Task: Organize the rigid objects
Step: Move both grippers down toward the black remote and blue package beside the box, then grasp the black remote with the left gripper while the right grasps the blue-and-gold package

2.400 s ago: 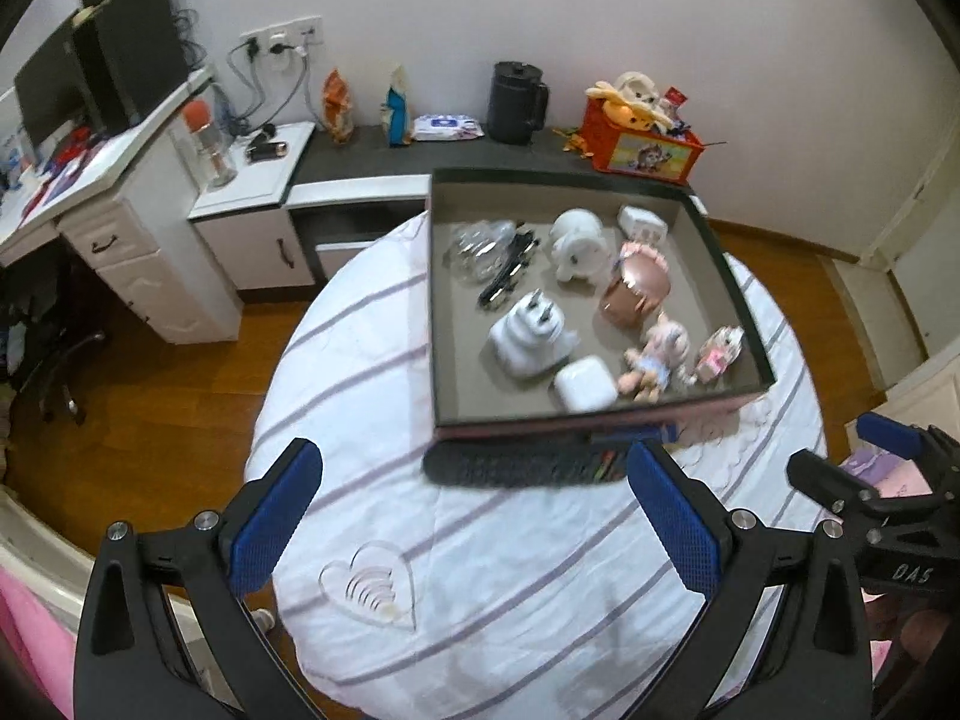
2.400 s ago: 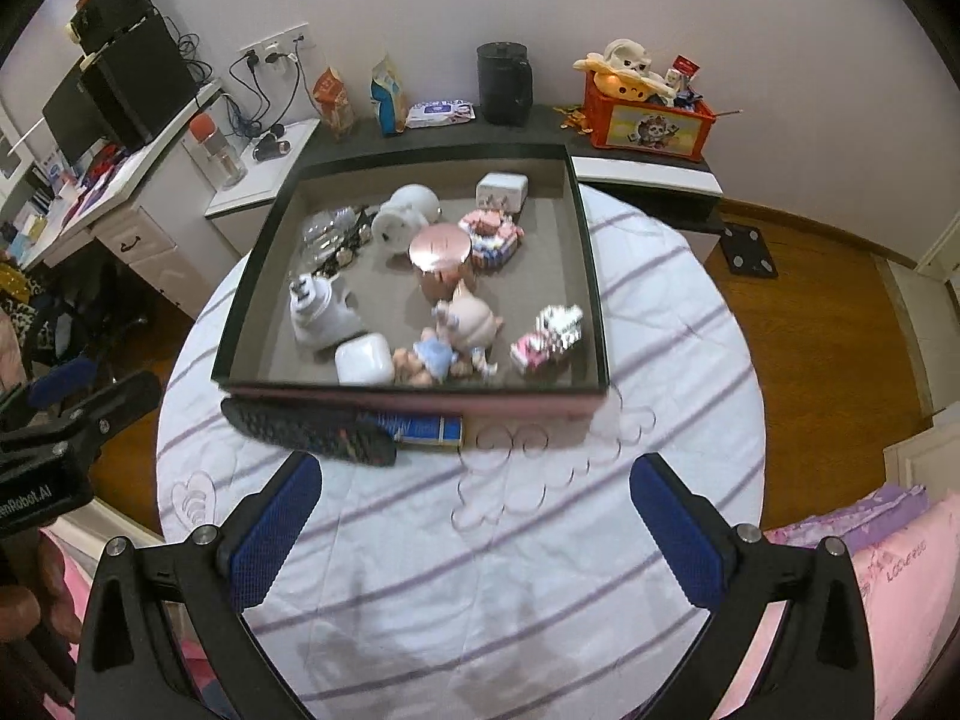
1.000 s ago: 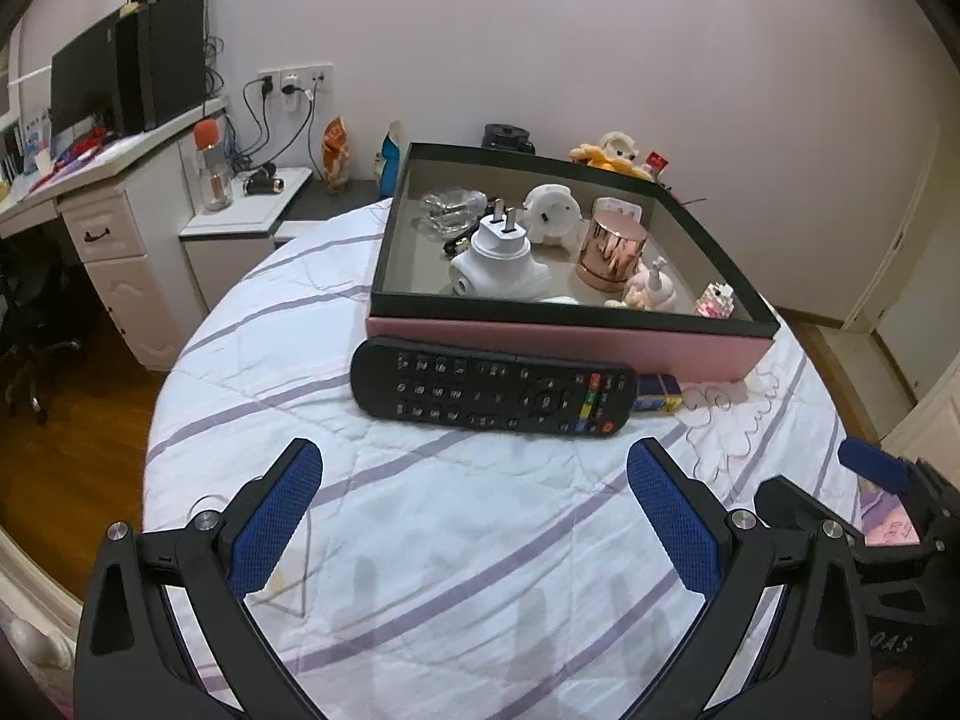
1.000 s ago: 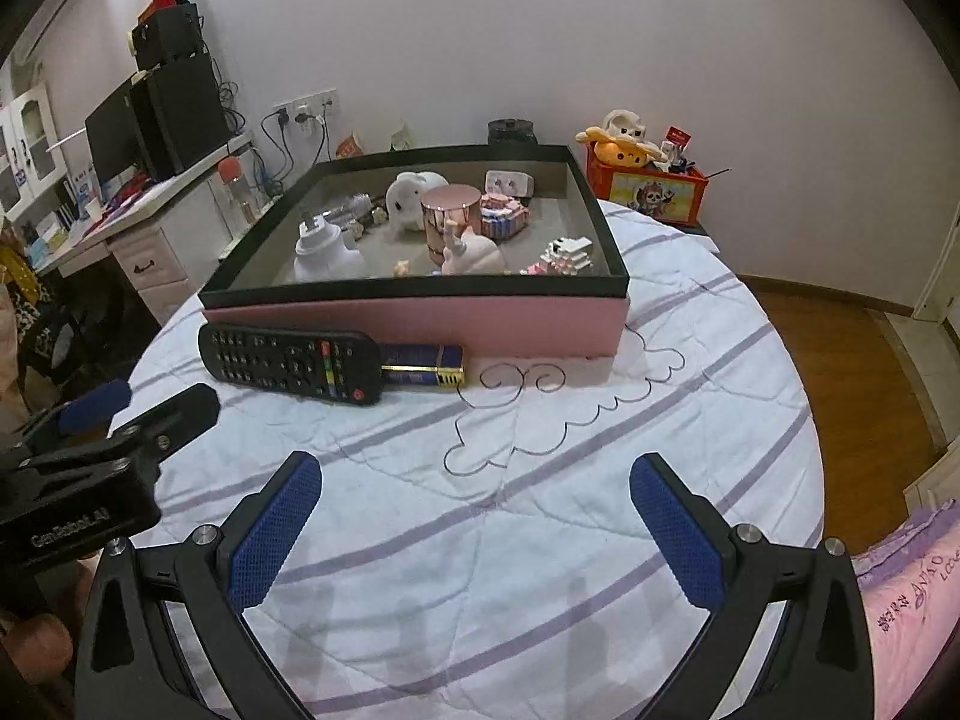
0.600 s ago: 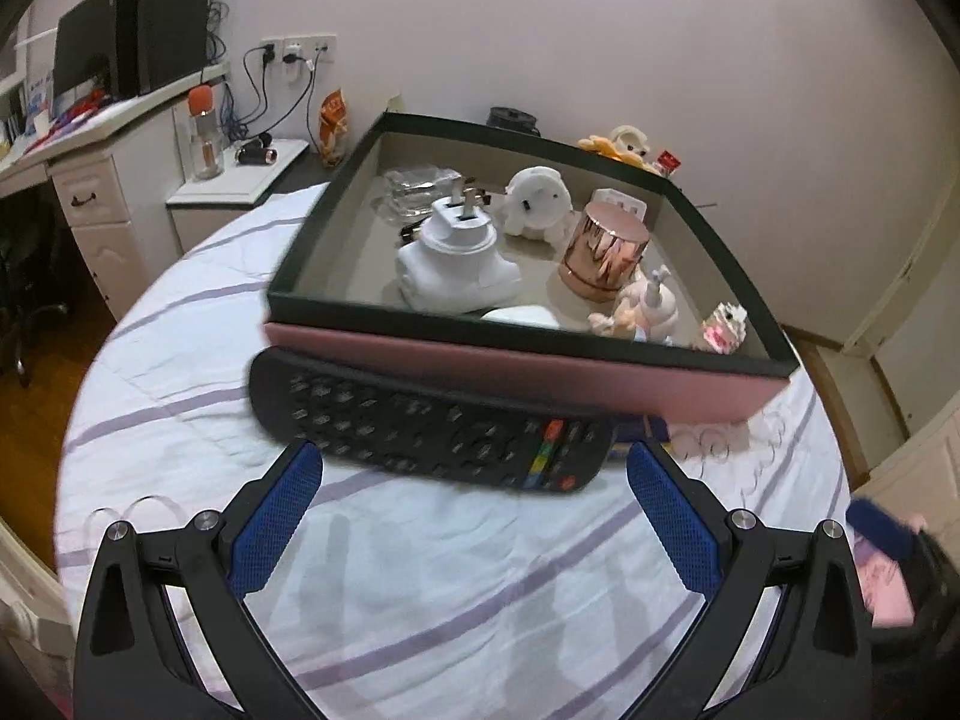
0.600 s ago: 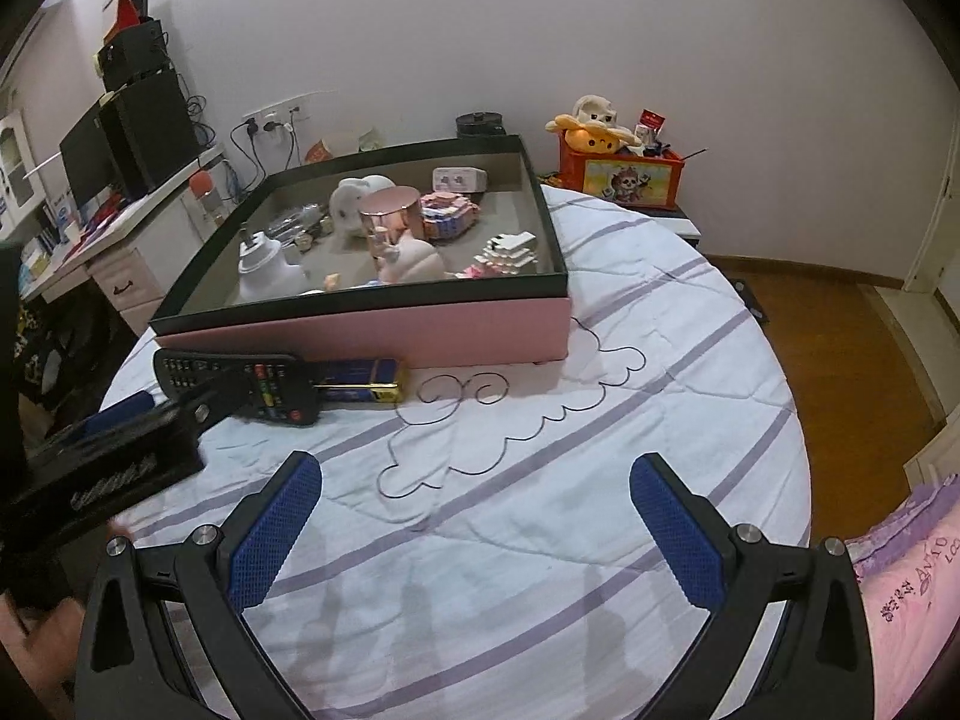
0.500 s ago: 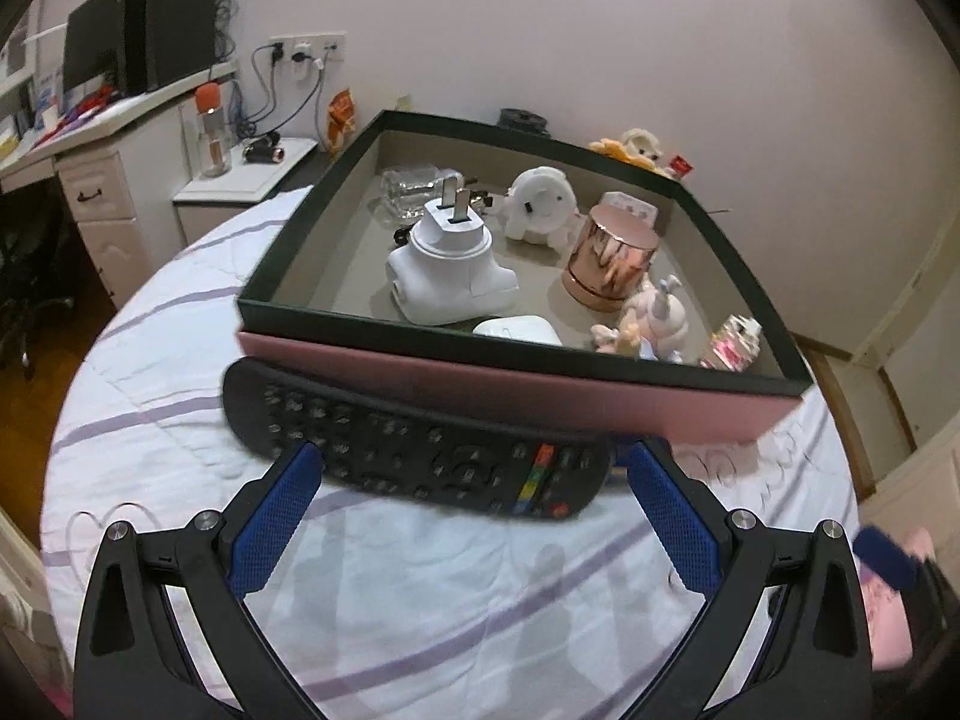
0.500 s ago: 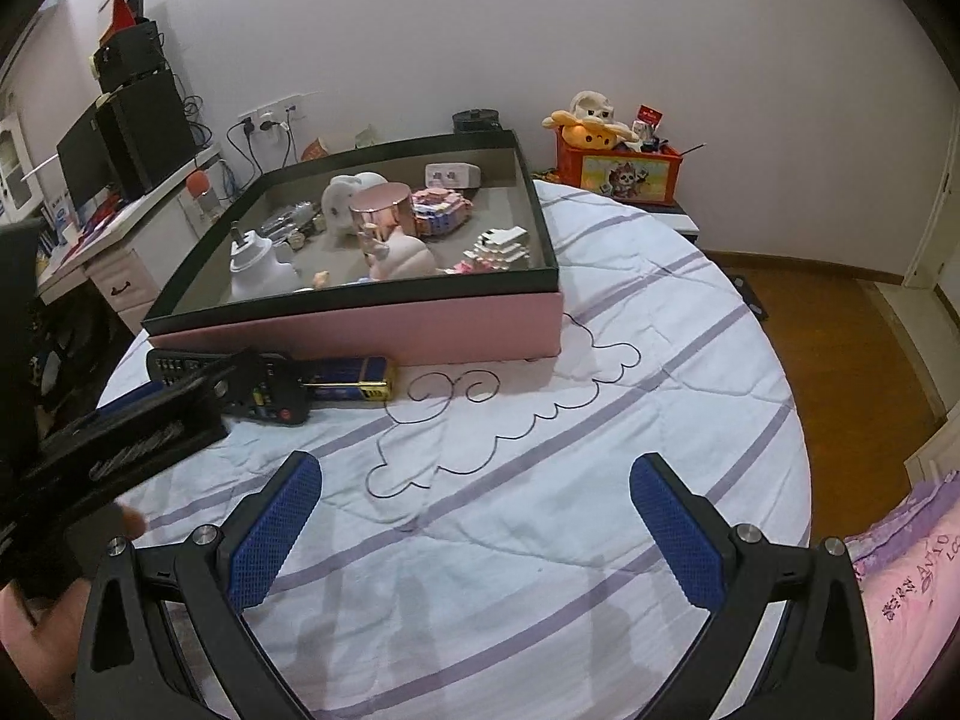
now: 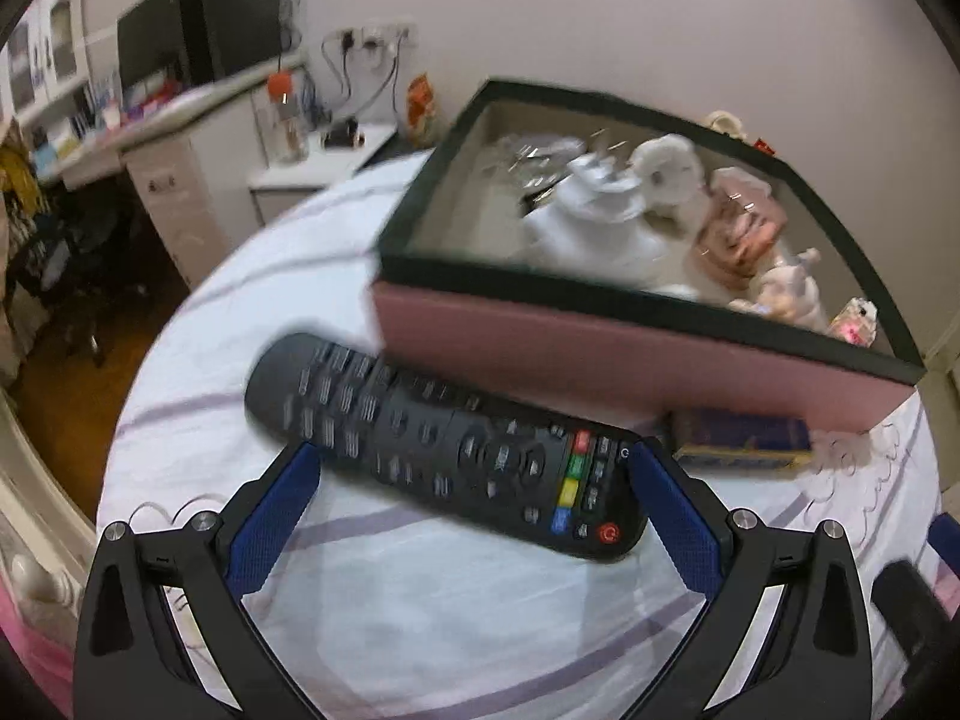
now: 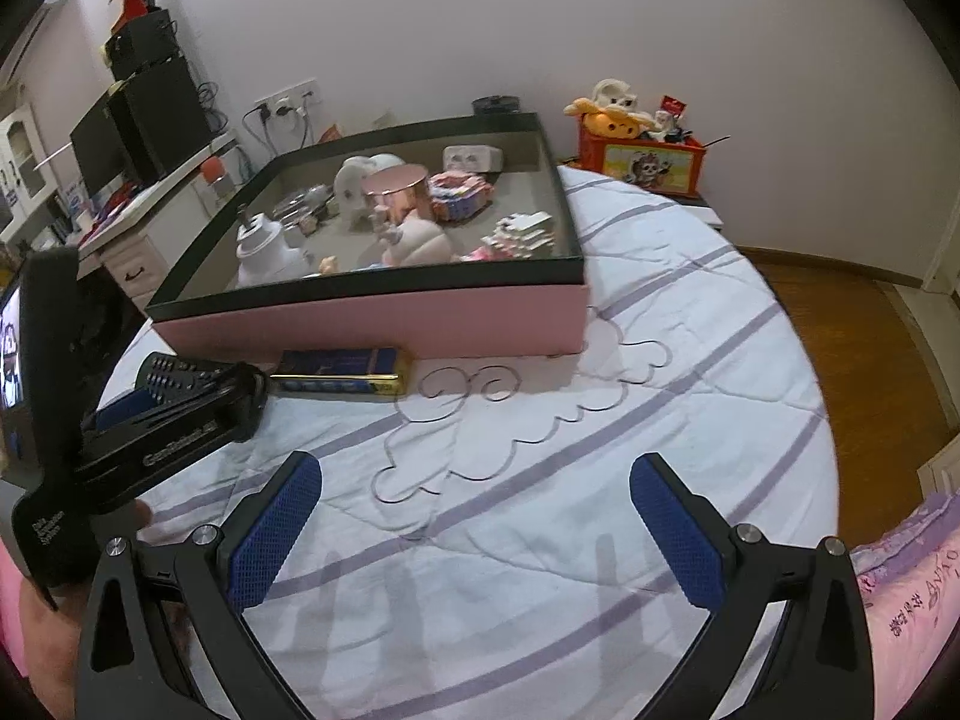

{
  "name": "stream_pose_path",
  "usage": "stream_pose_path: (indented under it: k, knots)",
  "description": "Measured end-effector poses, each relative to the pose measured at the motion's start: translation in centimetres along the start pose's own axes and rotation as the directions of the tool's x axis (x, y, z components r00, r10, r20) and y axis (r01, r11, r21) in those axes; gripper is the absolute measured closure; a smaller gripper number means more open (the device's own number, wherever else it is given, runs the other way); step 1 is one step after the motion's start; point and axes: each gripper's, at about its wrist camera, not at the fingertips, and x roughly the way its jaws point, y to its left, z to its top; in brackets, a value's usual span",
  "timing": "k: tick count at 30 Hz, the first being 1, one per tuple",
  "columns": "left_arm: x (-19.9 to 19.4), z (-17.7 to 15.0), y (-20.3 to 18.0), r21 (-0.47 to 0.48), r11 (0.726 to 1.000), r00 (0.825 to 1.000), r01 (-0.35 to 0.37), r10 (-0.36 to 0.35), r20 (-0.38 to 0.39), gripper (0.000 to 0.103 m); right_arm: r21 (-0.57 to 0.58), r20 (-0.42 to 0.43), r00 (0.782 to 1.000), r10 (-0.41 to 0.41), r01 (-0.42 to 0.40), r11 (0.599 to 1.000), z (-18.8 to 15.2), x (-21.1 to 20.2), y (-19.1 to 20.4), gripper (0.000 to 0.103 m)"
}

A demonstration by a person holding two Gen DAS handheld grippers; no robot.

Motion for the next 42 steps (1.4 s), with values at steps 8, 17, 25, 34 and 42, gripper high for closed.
stream_pose_path:
  k: [8,17,25,34,42]
  knots:
    - [0.2,0.2,1.9,-0.023,0.999,0.999,0.031,-0.032,-0.025,0.000,-0.017,-0.011,1.000,0.008,-0.009,1.000,0.7,1.0,1.1,0.000]
    - [2.0,1.2,0.5,-0.065,0.996,0.998,-0.063,0.061,-0.032,0.000,-0.030,-0.020,1.000,0.000,0.000,1.000,1.4,1.6,1.5,0.000]
    - [0.9,0.2,3.4,-0.022,0.997,0.997,-0.073,0.072,-0.041,0.000,-0.025,-0.051,0.999,0.019,-0.020,0.999,2.4,3.5,3.3,0.000]
    - [0.8,0.2,5.8,0.008,0.997,0.995,-0.076,0.077,-0.056,0.000,0.081,-0.088,0.995,-0.053,0.060,0.995,2.8,7.9,5.8,0.000]
    - [1.7,1.3,6.6,-0.021,0.998,0.998,-0.058,0.058,-0.036,0.000,0.006,-0.041,0.993,-0.109,0.109,0.994,2.9,8.7,7.8,0.020]
